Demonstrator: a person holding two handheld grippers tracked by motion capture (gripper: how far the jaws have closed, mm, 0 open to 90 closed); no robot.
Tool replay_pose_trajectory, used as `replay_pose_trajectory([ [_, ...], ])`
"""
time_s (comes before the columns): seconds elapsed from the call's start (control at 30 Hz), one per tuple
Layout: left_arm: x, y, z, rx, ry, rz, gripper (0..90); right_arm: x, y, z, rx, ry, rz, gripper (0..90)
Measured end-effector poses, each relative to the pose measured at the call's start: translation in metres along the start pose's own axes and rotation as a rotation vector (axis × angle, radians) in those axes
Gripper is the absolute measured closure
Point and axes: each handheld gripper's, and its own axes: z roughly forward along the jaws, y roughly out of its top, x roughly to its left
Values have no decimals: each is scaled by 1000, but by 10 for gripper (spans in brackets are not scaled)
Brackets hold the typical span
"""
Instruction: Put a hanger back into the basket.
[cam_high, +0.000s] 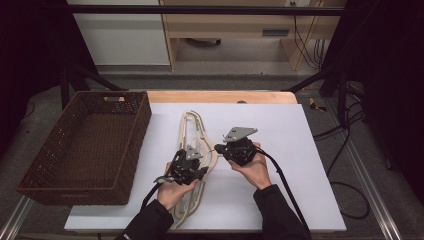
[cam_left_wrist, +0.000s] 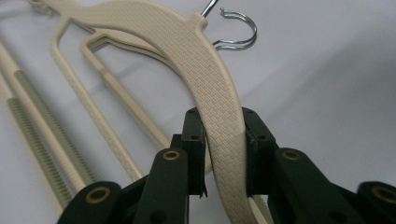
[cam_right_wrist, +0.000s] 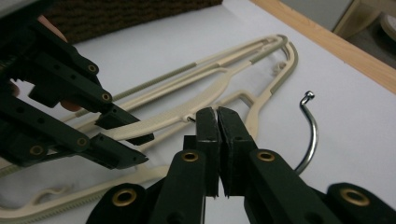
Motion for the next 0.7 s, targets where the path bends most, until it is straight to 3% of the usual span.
replay_pose_trajectory([
  [0.2,8,-6,-13,9,60,-22,755,4,7,-24,-142,58,18,715],
  [0.27,13,-8,-20,-7,77,-54,758,5,8,-34,-181,91,29,680],
  [0.33,20,-10,-28,-22,75,-73,761,6,6,-44,-199,87,29,651],
  [0.47,29,-14,-41,-49,97,-106,773,5,-5,-58,-205,35,46,548],
  [0.7,47,-24,-61,-77,126,-146,792,-4,-27,-76,-234,-75,136,318],
])
